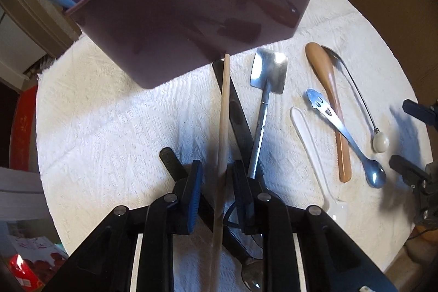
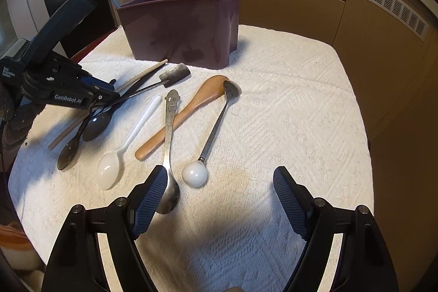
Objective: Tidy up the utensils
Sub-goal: 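Grasp the smiley-face metal spoon with the right tool while the left tool holds the chopstick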
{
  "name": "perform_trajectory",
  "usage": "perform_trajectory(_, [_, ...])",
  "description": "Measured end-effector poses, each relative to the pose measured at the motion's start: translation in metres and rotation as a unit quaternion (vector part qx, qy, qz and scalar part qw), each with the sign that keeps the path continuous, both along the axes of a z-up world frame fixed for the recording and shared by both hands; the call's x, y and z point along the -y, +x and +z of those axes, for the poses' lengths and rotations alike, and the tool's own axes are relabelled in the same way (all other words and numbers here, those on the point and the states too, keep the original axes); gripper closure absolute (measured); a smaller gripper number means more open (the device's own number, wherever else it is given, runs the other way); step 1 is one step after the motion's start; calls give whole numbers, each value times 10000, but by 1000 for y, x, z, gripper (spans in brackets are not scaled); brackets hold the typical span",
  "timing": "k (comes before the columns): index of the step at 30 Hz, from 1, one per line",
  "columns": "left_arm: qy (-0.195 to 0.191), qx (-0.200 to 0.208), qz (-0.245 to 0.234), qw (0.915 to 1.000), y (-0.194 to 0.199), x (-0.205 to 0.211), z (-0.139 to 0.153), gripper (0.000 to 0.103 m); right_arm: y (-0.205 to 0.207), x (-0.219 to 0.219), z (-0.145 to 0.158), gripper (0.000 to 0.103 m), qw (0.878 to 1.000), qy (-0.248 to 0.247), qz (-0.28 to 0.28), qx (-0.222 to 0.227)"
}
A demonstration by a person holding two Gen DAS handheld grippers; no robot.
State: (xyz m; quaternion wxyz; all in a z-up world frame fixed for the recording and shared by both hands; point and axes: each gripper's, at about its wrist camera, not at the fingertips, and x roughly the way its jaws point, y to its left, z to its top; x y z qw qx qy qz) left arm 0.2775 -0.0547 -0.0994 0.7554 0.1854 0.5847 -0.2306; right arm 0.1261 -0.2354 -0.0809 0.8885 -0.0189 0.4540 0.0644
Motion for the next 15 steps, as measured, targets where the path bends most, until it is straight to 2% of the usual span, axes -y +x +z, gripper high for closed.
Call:
perform_trajectory(1, [-113,-155,129,9997,4,-3,0,78,0,0,-1,23,10000,20,4,1])
perform_trajectory(3, [-471,-498,242,9974,12,-7,0,54,0,-2,-2,23,10000,45,24,3])
perform_trajectory(4, [-565,-540,277,9966,14,-7,-1,52,0,-2,-2,23,10000,52,33,7])
perform_trajectory(5, [-510,-445,284,9973,12,-5,-1,55,0,-3,-2,23,10000,58,39,9])
perform_trajectory(7, [-222,24,190,9996,1,3,-1,63,-1,-3,-2,23,10000,42,42,19])
perform_trajectory(9, [-292,272,43,9992,-11,7,0,82,-2,-3,-1,23,10000,16,28,37])
perform_trajectory(11, [-394,354,109,9985,-17,7,1,96,-2,-2,1,23,10000,-29,2,65])
perform_trajectory(15, [-585,539,430,9959,-31,-10,4,98,-4,-1,6,23,9999,-124,-21,116])
